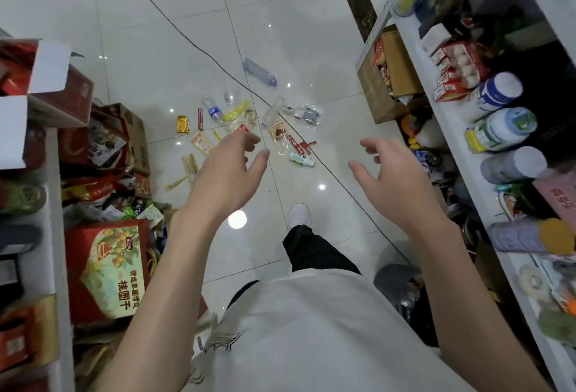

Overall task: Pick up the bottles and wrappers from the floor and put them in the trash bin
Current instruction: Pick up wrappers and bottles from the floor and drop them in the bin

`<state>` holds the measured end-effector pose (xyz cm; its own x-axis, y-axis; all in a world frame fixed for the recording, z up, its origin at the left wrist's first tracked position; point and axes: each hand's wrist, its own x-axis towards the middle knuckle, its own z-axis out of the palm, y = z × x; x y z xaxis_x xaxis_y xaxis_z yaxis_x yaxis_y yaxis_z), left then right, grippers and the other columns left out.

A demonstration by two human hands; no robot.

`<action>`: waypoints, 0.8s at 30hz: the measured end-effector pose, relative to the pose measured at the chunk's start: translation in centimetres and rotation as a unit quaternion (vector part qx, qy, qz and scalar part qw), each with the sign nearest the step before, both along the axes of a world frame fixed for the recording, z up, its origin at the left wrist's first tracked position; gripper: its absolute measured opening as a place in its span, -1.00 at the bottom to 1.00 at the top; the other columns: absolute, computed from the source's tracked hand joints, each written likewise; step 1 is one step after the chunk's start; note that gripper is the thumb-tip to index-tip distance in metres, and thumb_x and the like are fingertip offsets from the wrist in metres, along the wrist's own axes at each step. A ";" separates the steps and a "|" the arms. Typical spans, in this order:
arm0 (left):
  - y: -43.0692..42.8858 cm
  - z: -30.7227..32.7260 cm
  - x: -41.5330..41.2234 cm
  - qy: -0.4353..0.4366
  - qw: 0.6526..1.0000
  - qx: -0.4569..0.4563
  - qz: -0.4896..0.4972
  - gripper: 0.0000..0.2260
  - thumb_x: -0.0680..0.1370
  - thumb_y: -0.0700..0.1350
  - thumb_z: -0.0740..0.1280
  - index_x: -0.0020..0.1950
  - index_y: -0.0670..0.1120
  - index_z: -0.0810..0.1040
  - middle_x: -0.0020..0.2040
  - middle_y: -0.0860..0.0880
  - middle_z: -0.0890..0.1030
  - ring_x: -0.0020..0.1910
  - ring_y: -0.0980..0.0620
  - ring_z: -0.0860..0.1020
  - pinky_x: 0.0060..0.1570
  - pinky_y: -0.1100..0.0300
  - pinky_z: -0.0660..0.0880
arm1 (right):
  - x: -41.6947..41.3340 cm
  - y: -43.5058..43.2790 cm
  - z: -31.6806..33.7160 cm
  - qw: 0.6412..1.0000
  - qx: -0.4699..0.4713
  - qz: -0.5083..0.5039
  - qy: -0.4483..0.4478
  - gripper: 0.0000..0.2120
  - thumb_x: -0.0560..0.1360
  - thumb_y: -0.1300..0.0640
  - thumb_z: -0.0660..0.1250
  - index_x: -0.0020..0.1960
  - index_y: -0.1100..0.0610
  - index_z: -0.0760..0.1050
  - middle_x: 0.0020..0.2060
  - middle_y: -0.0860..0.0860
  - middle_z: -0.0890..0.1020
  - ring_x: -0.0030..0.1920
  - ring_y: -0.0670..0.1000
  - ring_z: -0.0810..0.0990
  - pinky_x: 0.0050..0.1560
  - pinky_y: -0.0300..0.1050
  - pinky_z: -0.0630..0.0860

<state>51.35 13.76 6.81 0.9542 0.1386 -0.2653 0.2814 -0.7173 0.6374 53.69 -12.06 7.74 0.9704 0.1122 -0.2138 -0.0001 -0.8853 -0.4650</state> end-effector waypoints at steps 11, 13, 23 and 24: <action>2.9 -2.9 18.0 0.019 1.000 -0.011 0.006 -0.64 0.64 0.11 0.22 0.37 -0.03 0.46 0.23 0.02 0.54 0.11 0.06 0.55 0.15 0.03 0.52 | 19.6 5.4 -4.6 0.998 -0.025 0.048 0.024 -0.55 0.60 -0.13 0.27 0.41 0.06 0.42 0.27 0.07 0.51 0.19 0.12 0.55 0.24 0.18 0.48; 4.0 -4.8 20.9 0.023 1.000 -0.005 0.004 -0.65 0.65 0.10 0.22 0.36 -0.04 0.46 0.23 0.02 0.55 0.11 0.06 0.54 0.15 0.04 0.51 | 21.7 6.7 -6.7 0.998 -0.020 0.046 0.034 -0.55 0.60 -0.14 0.27 0.40 0.06 0.43 0.26 0.07 0.52 0.19 0.11 0.56 0.23 0.17 0.49; 8.5 -20.6 32.3 0.061 0.998 0.008 -0.026 -0.65 0.63 0.13 0.23 0.34 -0.01 0.47 0.22 0.03 0.55 0.14 0.07 0.55 0.16 0.03 0.50 | 30.0 11.3 -23.1 0.997 -0.007 0.001 0.079 -0.58 0.58 -0.12 0.30 0.37 0.04 0.46 0.23 0.07 0.53 0.17 0.14 0.57 0.21 0.20 0.50; 8.8 -22.6 33.0 0.064 0.998 0.008 -0.026 -0.66 0.63 0.13 0.23 0.33 0.00 0.47 0.22 0.03 0.55 0.14 0.07 0.55 0.16 0.03 0.50 | 30.6 11.5 -24.9 0.997 -0.006 -0.003 0.080 -0.59 0.58 -0.12 0.31 0.36 0.05 0.46 0.23 0.07 0.53 0.17 0.15 0.57 0.21 0.20 0.50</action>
